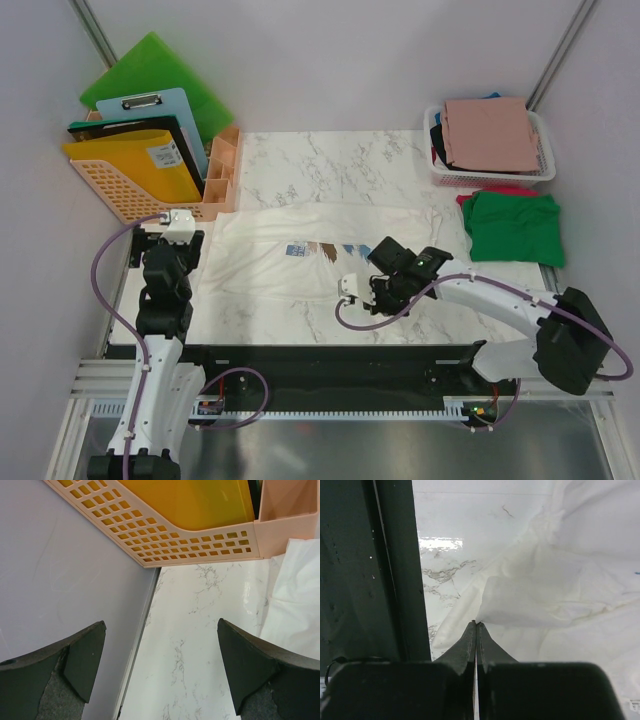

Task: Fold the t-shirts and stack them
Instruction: Fold the tshirt

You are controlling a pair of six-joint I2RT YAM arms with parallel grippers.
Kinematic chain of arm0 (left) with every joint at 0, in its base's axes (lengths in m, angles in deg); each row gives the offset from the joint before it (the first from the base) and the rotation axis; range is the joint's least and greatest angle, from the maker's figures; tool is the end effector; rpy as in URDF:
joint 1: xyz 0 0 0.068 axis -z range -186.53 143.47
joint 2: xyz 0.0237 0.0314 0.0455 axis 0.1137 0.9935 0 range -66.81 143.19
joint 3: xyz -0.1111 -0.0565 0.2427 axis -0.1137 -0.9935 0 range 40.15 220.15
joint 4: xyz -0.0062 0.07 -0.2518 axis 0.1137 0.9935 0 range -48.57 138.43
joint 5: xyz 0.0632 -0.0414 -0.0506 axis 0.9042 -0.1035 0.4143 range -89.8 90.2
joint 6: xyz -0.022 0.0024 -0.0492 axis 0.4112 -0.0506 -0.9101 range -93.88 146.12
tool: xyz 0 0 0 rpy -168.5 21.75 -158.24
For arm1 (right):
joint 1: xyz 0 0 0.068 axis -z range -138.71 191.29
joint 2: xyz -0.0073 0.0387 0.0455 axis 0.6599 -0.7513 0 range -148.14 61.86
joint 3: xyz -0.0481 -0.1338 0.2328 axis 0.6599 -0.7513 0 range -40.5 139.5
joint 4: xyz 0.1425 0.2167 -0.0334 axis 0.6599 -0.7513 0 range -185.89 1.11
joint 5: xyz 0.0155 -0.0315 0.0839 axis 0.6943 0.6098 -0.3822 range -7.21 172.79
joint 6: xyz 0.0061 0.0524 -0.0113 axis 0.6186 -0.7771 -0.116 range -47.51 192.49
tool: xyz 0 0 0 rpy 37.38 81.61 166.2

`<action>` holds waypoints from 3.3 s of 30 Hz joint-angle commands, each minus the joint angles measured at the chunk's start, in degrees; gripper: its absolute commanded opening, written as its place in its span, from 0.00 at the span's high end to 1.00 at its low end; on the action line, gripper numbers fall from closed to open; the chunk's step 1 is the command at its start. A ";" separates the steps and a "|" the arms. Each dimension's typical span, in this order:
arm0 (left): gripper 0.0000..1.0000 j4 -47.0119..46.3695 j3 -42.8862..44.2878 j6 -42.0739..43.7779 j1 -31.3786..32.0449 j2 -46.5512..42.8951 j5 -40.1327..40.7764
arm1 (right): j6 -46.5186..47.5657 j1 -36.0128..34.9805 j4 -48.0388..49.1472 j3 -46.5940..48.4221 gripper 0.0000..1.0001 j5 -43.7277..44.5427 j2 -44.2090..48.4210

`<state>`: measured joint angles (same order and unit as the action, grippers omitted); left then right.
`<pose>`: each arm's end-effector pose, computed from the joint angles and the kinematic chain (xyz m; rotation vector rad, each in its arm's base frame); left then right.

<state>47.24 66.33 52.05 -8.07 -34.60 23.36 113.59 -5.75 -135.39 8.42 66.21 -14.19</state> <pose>0.1505 0.0181 0.2662 0.0870 1.8127 0.7017 0.1510 0.1770 0.2075 -2.0187 1.9994 0.4344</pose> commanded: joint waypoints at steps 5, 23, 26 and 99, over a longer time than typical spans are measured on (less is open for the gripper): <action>0.00 -0.44 0.28 1.14 -0.22 -0.13 -1.62 | 0.12 -0.15 -3.60 2.49 1.00 6.02 9.07; 0.00 0.35 0.28 1.49 -0.30 -0.04 -2.24 | 1.00 0.82 -4.21 -1.82 0.26 7.44 9.87; 0.00 0.35 0.28 1.40 -0.22 -0.13 -2.50 | 0.73 0.73 -4.74 -1.99 0.27 5.07 10.13; 0.00 2.81 0.63 1.31 -0.30 1.63 -3.82 | -4.28 19.00 30.76 0.63 1.00 22.21 4.88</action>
<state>50.41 66.33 52.12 -8.07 -33.18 20.58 108.67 10.38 -109.89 4.86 89.29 -6.76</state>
